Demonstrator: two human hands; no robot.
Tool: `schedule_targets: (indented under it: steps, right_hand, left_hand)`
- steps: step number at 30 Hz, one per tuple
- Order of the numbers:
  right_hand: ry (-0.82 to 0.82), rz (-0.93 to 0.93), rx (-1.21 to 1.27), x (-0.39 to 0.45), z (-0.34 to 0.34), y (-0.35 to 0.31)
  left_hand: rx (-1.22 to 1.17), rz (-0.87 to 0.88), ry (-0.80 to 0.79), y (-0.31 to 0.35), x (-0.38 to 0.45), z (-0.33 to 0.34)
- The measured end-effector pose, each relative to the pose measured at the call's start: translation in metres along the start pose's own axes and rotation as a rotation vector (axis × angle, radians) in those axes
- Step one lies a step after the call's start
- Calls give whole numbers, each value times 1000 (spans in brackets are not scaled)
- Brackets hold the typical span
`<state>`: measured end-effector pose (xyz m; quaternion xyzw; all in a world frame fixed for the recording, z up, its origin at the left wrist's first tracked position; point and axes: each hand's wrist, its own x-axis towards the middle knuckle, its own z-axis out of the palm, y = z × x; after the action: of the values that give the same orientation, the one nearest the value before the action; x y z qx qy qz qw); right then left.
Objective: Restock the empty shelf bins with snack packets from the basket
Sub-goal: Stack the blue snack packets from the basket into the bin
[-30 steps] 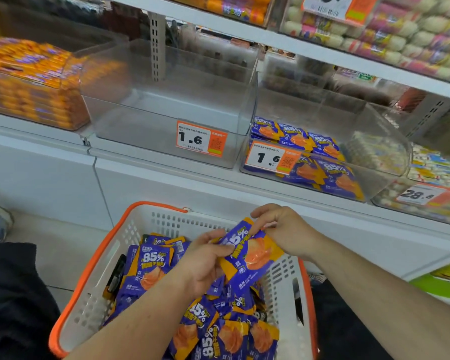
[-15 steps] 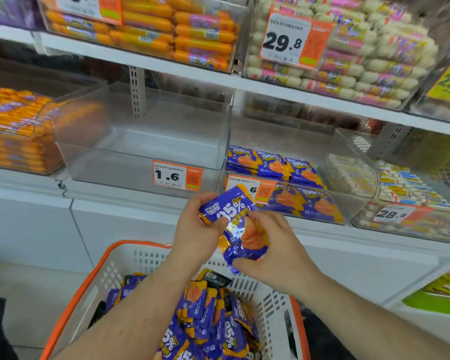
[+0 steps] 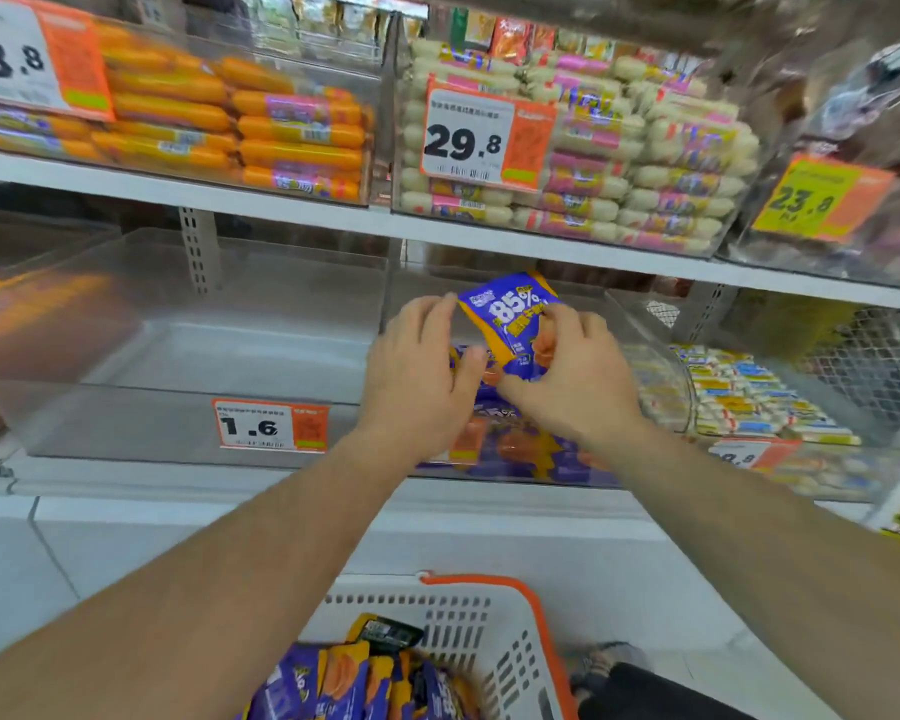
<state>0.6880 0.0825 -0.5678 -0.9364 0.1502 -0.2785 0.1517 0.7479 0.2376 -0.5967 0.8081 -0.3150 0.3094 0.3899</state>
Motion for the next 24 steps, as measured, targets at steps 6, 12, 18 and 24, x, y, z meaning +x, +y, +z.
schedule_targets:
  steps: [6,12,18,24]
  right_hand:
    - [-272,326,-296,82,26,32]
    - [-344,505,-283,103,56,55]
    - [-497,483,-344,104,79,71]
    - [-628,452,-255,103,83,72]
  left_hand:
    - [603,32,-559,-13,-4,25]
    - [640,21,-577,-12,0,30]
    - [650,79,-589,-16,-1,31]
    - [664,63,-581,-17,-2,35]
